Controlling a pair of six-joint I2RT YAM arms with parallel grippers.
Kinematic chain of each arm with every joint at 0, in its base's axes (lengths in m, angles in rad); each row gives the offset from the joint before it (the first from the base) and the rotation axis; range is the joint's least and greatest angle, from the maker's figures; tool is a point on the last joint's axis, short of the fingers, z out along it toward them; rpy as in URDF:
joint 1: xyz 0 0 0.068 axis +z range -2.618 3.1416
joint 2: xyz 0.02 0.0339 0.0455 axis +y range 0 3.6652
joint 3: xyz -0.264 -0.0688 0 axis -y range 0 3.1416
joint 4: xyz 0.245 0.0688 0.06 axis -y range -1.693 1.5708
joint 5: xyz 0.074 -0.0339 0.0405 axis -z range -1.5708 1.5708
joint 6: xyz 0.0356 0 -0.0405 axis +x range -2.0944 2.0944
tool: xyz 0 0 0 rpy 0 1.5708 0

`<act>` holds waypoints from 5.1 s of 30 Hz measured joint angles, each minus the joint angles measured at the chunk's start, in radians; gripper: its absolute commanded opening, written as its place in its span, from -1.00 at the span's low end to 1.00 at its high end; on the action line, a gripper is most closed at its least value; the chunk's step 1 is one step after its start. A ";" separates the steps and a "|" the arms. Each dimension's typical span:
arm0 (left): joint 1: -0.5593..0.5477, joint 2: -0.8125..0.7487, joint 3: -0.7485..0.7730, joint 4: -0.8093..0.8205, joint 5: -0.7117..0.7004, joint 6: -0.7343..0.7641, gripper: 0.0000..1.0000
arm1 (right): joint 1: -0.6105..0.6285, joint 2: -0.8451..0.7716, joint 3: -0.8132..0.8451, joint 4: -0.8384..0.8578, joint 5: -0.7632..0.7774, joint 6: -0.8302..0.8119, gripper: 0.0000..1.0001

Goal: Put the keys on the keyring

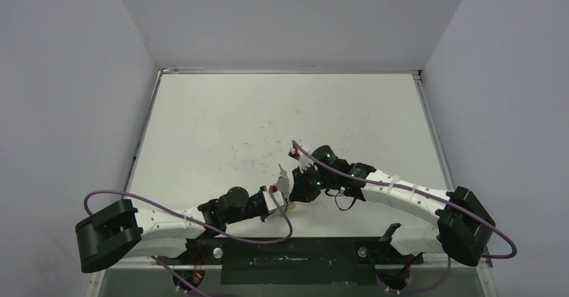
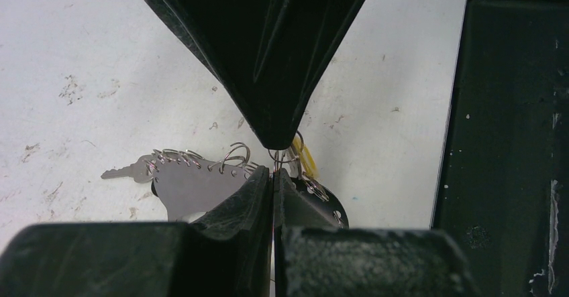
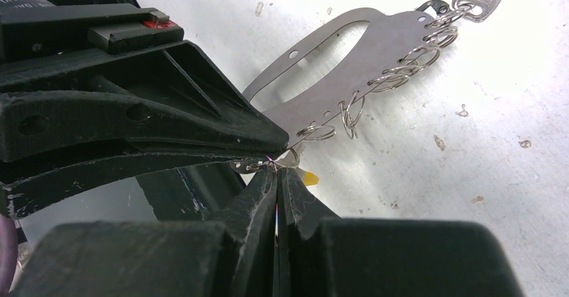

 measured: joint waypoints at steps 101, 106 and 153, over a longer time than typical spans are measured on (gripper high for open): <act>0.000 -0.336 -0.162 0.076 0.068 0.087 -1.00 | 0.042 -0.209 -0.454 0.791 -0.203 -0.431 -0.34; 0.000 -0.348 -0.162 0.068 0.068 0.087 -1.00 | 0.047 -0.160 -0.434 0.810 -0.200 -0.439 -0.36; -0.005 0.398 -0.039 0.487 0.127 -0.044 -1.00 | 0.024 -0.586 -0.491 0.425 -0.035 -0.473 -0.27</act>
